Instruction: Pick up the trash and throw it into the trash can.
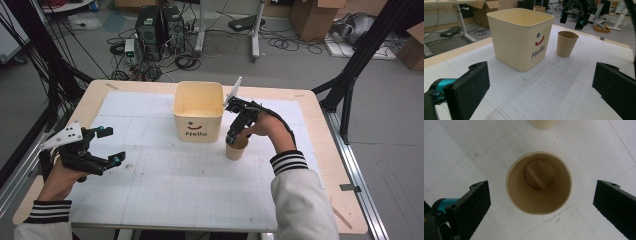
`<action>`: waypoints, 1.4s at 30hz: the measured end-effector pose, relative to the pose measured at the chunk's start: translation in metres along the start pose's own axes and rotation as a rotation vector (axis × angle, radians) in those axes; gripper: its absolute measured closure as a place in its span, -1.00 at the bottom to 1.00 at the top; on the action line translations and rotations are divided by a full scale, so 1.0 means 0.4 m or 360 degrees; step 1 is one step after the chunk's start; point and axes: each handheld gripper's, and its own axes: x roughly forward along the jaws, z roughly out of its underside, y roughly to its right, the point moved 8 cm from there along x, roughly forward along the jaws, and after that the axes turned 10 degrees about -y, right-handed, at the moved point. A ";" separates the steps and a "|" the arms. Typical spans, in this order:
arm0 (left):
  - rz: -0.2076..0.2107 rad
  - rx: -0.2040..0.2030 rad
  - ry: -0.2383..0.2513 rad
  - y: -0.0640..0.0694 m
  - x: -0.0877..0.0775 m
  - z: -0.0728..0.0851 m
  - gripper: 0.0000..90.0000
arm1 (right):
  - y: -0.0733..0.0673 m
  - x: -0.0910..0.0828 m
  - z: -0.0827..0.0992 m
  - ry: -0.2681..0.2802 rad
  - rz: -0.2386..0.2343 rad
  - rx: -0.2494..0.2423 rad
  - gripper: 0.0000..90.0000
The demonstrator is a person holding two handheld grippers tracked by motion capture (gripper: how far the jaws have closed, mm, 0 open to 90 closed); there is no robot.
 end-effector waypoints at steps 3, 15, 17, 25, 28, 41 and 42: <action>0.0002 0.0001 -0.0001 0.001 0.000 0.000 -0.96 | -0.002 0.007 -0.001 0.0008 -0.0014 -0.0004 -1.00; 0.0002 -0.0001 -0.0004 0.002 0.001 0.000 -0.96 | -0.004 0.040 -0.003 0.0018 -0.0014 -0.0001 -1.00; 0.0004 0.0000 -0.0002 0.002 0.001 0.000 -0.96 | -0.006 0.046 -0.004 0.0030 -0.0024 -0.0011 -1.00; 0.0006 0.0002 -0.0003 0.002 0.002 0.000 -0.96 | -0.008 0.069 0.002 0.0039 -0.0033 0.0002 -1.00; 0.0006 0.0003 -0.0006 0.002 0.002 0.001 -0.96 | -0.009 0.076 0.001 0.0046 -0.0030 -0.0005 -1.00; 0.0012 0.0003 -0.0007 0.005 0.003 0.001 -0.96 | -0.008 0.110 -0.003 0.0041 0.0030 -0.0009 -1.00; 0.0012 0.0003 -0.0007 0.005 0.003 0.001 -0.96 | -0.008 0.111 -0.004 0.0041 0.0036 -0.0017 -1.00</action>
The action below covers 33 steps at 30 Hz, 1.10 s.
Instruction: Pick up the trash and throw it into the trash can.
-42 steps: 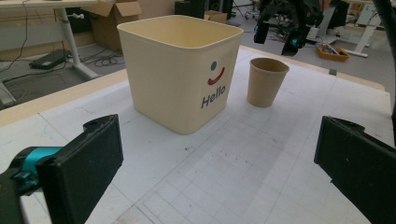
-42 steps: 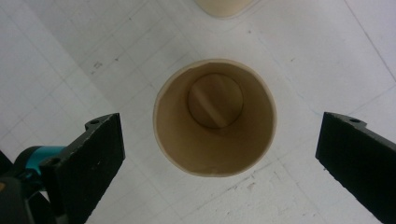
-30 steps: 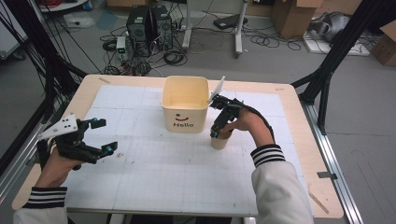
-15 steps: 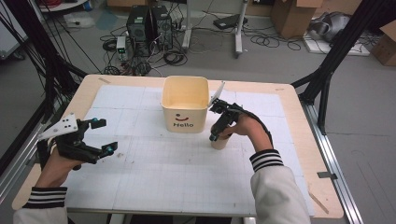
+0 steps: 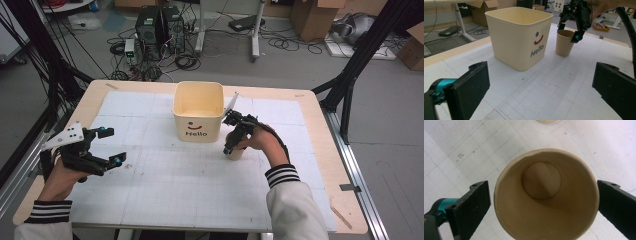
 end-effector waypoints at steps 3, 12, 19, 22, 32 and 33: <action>0.0007 0.0005 0.0002 0.001 -0.001 0.000 -0.96 | -0.001 0.005 -0.004 -0.0007 0.0026 0.0013 -1.00; 0.0005 0.0001 0.0002 0.000 -0.001 0.000 -0.96 | -0.003 0.024 -0.003 0.0021 0.0007 0.0016 -1.00; 0.0003 0.0000 0.0002 0.001 0.000 0.000 -0.96 | -0.003 0.045 0.002 0.0032 0.0002 0.0026 -1.00; 0.0003 0.0002 0.0000 0.002 0.001 0.000 -0.96 | 0.000 0.061 0.004 0.0032 0.0015 0.0013 -0.99; 0.0005 0.0000 -0.0006 0.001 0.001 0.001 -0.96 | 0.002 0.066 0.004 0.0046 0.0018 0.0022 -0.99; 0.0005 0.0000 -0.0006 0.001 0.001 0.001 -0.96 | 0.001 0.065 0.004 0.0045 0.0016 0.0031 -0.96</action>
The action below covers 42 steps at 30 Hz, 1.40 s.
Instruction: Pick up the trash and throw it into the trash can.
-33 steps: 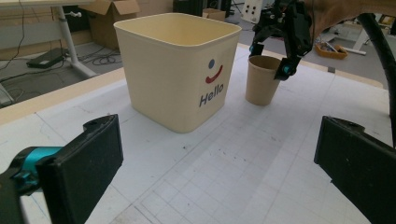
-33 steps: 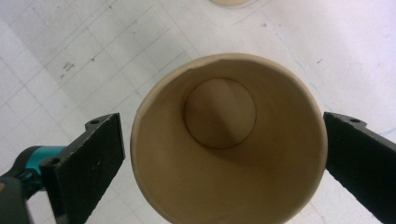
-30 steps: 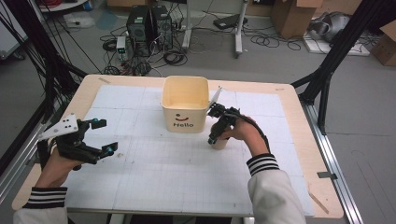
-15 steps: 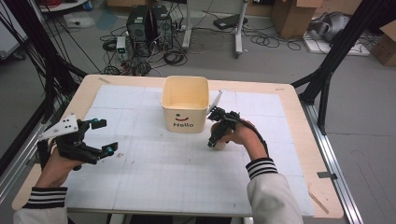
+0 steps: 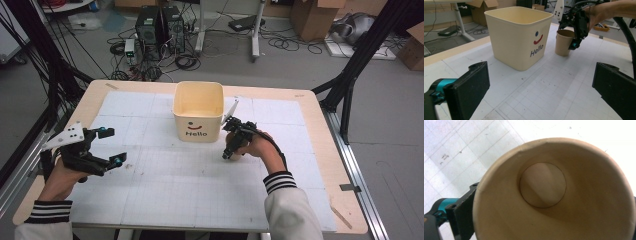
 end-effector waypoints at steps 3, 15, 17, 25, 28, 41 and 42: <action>-0.0002 0.0001 0.0003 0.000 0.000 -0.001 -0.96 | 0.000 -0.001 -0.001 0.0010 -0.0005 0.0006 -0.82; 0.0001 0.0003 0.0003 -0.001 -0.002 0.000 -0.96 | 0.000 -0.008 -0.002 0.0023 0.0003 -0.0010 -0.42; -0.0001 0.0002 0.0002 -0.001 -0.002 0.000 -0.96 | -0.001 -0.009 -0.001 0.0016 0.0005 -0.0005 -0.38; 0.0000 0.0003 0.0000 -0.001 -0.002 0.000 -0.96 | -0.001 -0.012 0.000 0.0019 0.0024 -0.0008 -0.31; -0.0002 0.0002 0.0001 -0.001 -0.002 0.000 -0.96 | -0.001 -0.013 0.002 0.0016 0.0019 -0.0007 -0.30; -0.0007 -0.0005 0.0006 -0.004 -0.003 0.000 -0.96 | -0.003 -0.036 0.013 0.0007 0.0011 -0.0018 -0.25; -0.0007 -0.0004 0.0007 -0.003 -0.003 -0.001 -0.96 | -0.006 -0.045 0.015 0.0008 0.0008 -0.0019 -0.25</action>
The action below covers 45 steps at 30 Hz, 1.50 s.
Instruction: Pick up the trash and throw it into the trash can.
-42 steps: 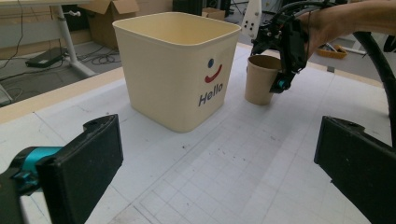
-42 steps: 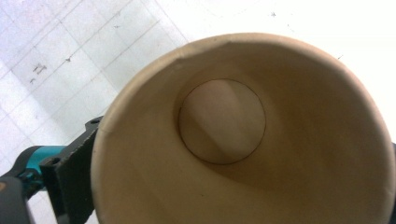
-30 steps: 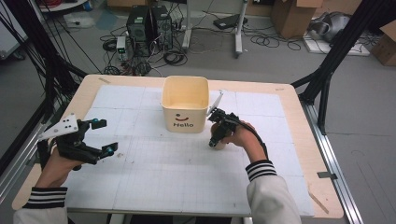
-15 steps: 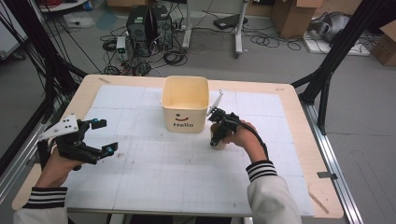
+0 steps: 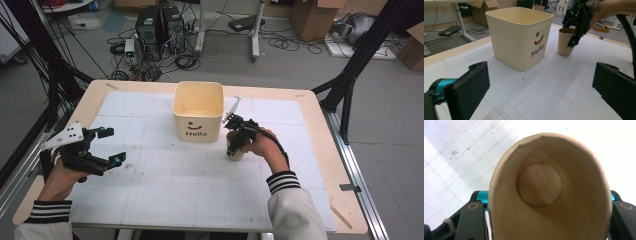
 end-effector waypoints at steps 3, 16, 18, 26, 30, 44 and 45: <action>0.0002 -0.0001 -0.0001 0.001 0.001 0.000 -0.96 | -0.004 -0.016 -0.001 0.0009 -0.0007 -0.0014 -0.25; 0.0003 -0.0005 0.0004 0.001 -0.001 0.000 -0.96 | -0.011 -0.098 0.001 0.0030 -0.0007 -0.0027 -0.25; 0.0003 -0.0004 0.0005 0.001 0.000 0.000 -0.96 | -0.011 -0.123 0.003 0.0041 0.0003 -0.0026 -0.25; 0.0004 -0.0004 0.0000 0.000 -0.001 0.001 -0.96 | -0.012 -0.198 0.007 0.0061 0.0024 -0.0018 -0.25; 0.0001 -0.0010 0.0005 -0.002 -0.001 0.001 -0.96 | -0.011 -0.237 0.010 0.0065 0.0046 -0.0024 -0.25; 0.0002 -0.0016 0.0016 -0.004 -0.004 -0.001 -0.96 | 0.000 -0.383 0.005 0.0109 0.0096 -0.0013 -0.25; 0.0002 -0.0017 0.0018 -0.004 -0.004 -0.001 -0.96 | 0.000 -0.391 0.004 0.0118 0.0095 -0.0007 -0.25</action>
